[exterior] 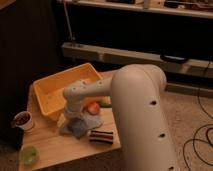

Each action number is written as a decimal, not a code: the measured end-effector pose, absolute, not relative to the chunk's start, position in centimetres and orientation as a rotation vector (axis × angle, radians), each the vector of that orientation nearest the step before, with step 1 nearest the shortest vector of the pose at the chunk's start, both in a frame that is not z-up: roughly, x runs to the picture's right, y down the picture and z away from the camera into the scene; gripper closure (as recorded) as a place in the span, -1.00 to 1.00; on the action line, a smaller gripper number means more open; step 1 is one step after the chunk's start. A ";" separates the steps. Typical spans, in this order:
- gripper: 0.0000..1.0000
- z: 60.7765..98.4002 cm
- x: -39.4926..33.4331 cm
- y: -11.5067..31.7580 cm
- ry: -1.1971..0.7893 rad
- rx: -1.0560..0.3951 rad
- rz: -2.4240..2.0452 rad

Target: Place sponge in plastic cup

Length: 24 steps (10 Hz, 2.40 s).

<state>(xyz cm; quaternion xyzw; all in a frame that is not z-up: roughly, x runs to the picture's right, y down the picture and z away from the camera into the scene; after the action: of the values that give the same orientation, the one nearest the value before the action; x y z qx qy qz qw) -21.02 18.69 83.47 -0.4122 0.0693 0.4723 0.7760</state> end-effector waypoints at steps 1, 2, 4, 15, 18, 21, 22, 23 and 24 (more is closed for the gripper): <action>-0.60 83.0 -21.0 18.6 0.163 -0.880 1.026; -0.60 82.4 -20.5 18.9 0.184 -0.867 1.028; -0.60 81.2 -17.8 20.0 0.234 -0.819 1.040; -0.26 84.0 -17.0 22.6 0.297 -0.746 1.056; 0.35 83.8 -16.4 22.0 0.299 -0.739 1.056; 0.91 83.3 -16.1 21.5 0.304 -0.740 1.059; 1.00 83.1 -16.1 21.4 0.304 -0.741 1.058; 1.00 83.1 -16.2 21.4 0.304 -0.741 1.058; 1.00 83.0 -16.2 21.4 0.303 -0.742 1.058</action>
<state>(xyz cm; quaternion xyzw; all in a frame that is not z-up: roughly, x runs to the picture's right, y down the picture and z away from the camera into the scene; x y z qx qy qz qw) -16.23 21.44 83.04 -0.3445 0.1407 0.4908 0.7878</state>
